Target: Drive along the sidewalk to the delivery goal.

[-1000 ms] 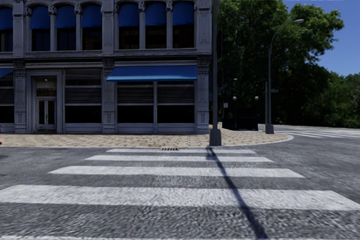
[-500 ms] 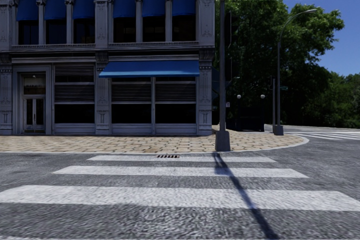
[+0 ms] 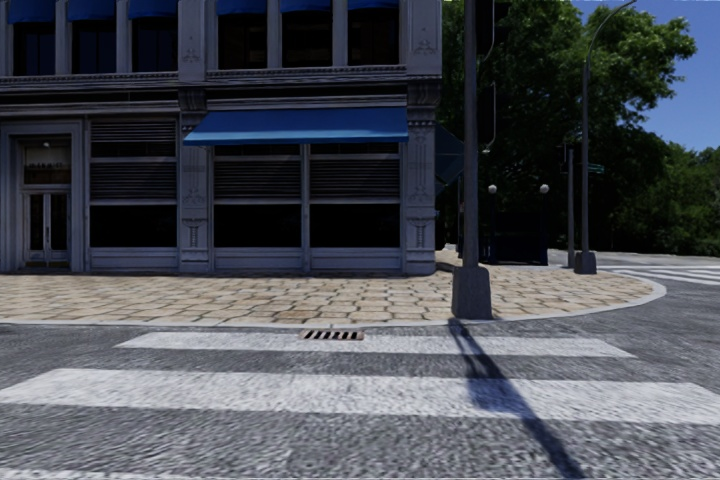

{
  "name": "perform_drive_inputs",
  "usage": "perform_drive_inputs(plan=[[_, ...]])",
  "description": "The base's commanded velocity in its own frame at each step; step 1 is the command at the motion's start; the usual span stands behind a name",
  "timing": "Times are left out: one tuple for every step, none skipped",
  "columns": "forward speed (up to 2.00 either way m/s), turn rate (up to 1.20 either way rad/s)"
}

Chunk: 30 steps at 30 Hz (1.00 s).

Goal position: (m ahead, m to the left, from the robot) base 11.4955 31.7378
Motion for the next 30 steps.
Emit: perform_drive_inputs(plan=[[2.00, 0.28], [2.00, 0.34], [2.00, 0.39], [2.00, 0.39], [2.00, 0.42], [2.00, 0.44], [2.00, 0.44], [2.00, 0.44], [2.00, 0.44], [2.00, 0.45], [2.00, 0.45], [2.00, 0.45], [2.00, 0.48], [2.00, 0.48], [2.00, 0.49], [2.00, 0.50], [2.00, 0.50], [2.00, 0.50], [2.00, 0.50], [2.00, 0.50], [2.00, 0.50], [2.00, 0.50], [2.00, 0.50], [2.00, 0.50], [2.00, 0.50], [2.00, 0.50], [2.00, 0.50], [2.00, 0.50], [2.00, 0.50], [2.00, 0.50]])
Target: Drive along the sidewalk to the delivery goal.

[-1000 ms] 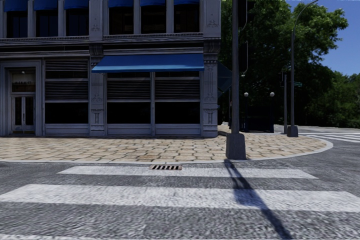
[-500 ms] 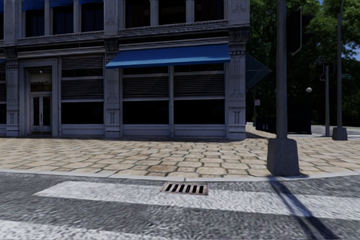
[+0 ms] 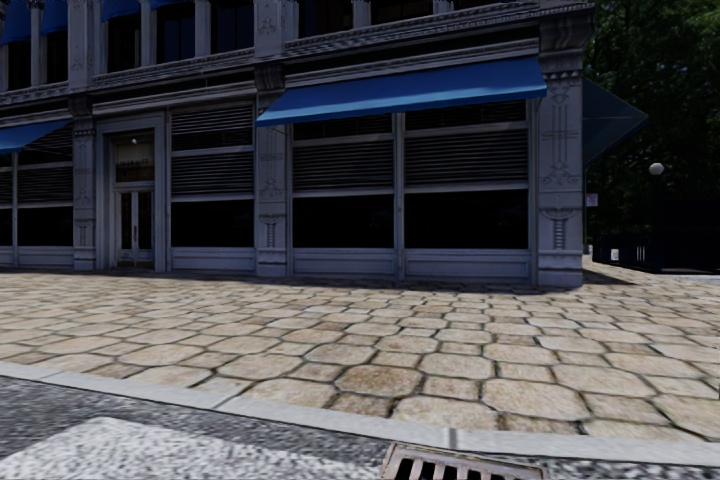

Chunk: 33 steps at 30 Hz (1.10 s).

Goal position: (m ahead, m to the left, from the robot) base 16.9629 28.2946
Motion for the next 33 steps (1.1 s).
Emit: perform_drive_inputs(plan=[[2.00, 0.50], [2.00, 0.50], [2.00, 0.50], [2.00, 0.50], [2.00, 0.50], [2.00, 0.50], [2.00, 0.50], [2.00, 0.50], [2.00, 0.50], [2.00, 0.50], [2.00, 0.50], [2.00, 0.50], [2.00, 0.50], [2.00, 0.50], [2.00, 0.50], [2.00, 0.50], [2.00, 0.50], [2.00, 0.50], [2.00, 0.50], [2.00, 0.50], [2.00, 0.50], [2.00, 0.50], [2.00, 0.50], [2.00, 0.50], [2.00, 0.50], [2.00, 0.50], [2.00, 0.50], [2.00, 0.50], [2.00, 0.50], [2.00, 0.50], [2.00, 0.50], [2.00, 0.50], [2.00, 0.50]])
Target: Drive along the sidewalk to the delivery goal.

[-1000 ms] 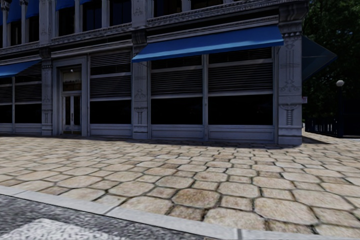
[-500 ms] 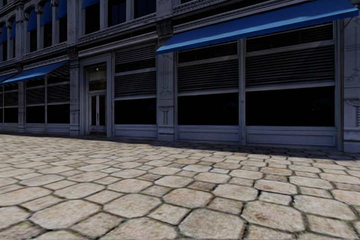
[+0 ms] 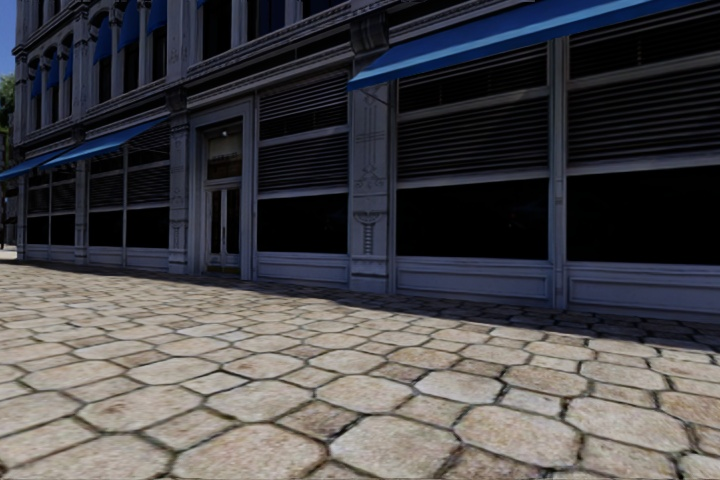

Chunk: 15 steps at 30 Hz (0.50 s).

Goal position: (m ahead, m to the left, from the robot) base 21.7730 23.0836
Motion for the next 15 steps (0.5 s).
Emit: perform_drive_inputs(plan=[[2.00, 0.50], [2.00, 0.50], [2.00, 0.50], [2.00, 0.50], [2.00, 0.51], [2.00, 0.51], [2.00, 0.51], [2.00, 0.52], [2.00, 0.52], [2.00, 0.52], [2.00, 0.53], [2.00, 0.53], [2.00, 0.53], [2.00, 0.54], [2.00, 0.54]])
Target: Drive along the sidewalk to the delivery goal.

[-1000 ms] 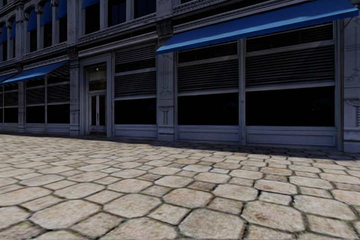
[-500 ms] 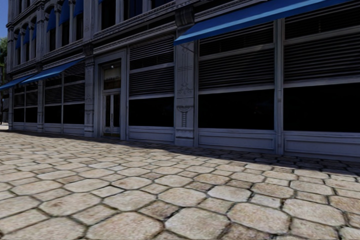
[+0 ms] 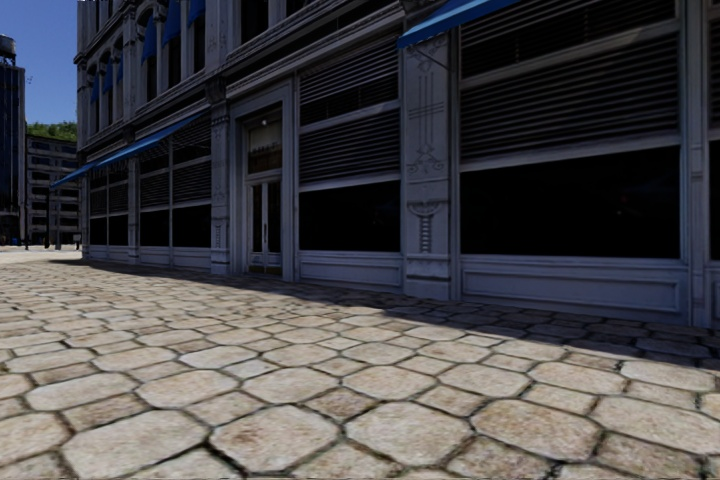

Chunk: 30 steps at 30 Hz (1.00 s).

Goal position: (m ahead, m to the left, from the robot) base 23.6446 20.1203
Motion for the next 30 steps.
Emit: perform_drive_inputs(plan=[[2.00, 0.54], [2.00, 0.54], [2.00, 0.55], [2.00, 0.55], [2.00, 0.55], [2.00, 0.55], [2.00, 0.55], [2.00, 0.55], [2.00, 0.55], [2.00, 0.55], [2.00, 0.55], [2.00, 0.55], [2.00, 0.55], [2.00, 0.55], [2.00, 0.55], [2.00, 0.55], [2.00, 0.55], [2.00, 0.55], [2.00, 0.55], [2.00, 0.55], [2.00, 0.55], [2.00, 0.55], [2.00, 0.55], [2.00, 0.55], [2.00, 0.55], [2.00, 0.55], [2.00, 0.55], [2.00, 0.55], [2.00, 0.55], [2.00, 0.55]])
